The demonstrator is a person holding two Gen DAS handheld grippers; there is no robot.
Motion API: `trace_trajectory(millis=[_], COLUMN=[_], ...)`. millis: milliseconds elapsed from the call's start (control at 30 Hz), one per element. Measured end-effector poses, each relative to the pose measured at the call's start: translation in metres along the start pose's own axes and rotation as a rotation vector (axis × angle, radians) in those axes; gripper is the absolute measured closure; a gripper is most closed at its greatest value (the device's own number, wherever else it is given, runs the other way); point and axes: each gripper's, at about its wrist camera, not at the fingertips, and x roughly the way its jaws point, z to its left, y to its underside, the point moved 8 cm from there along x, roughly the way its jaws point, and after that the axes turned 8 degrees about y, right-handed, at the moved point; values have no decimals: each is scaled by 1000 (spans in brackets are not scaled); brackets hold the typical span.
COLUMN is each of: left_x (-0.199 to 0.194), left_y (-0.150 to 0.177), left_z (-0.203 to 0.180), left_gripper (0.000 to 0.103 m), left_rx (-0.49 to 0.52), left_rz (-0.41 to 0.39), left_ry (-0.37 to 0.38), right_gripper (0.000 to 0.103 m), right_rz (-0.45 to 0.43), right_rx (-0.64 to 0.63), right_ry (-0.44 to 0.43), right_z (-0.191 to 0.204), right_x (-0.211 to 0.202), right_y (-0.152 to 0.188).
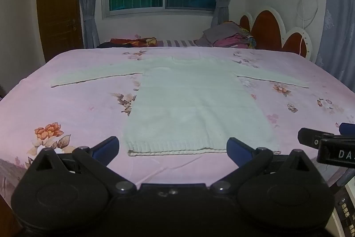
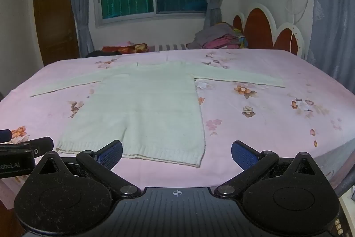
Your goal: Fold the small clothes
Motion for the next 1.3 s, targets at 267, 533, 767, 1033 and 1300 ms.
trace_trajectory(millis=[267, 533, 767, 1033, 1300], left_x=[2, 0, 1, 0, 0], left_y=[0, -1, 0, 0, 0], left_z=[-1, -1, 0, 1, 1], left_gripper=[0, 0, 0, 0, 0], left_rx=[2, 10, 3, 0, 0], left_rz=[3, -4, -1, -7, -7], left_ry=[-2, -5, 1, 0, 2], right_gripper=[0, 0, 0, 0, 0], right_rz=[3, -3, -3, -6, -6], right_rx=[3, 7, 10, 11, 12], right_ry=[-1, 0, 0, -3, -3], right_z=[-3, -1, 0, 1, 1], right_x=[4, 4, 4, 3, 3], right_y=[0, 1, 0, -1, 0])
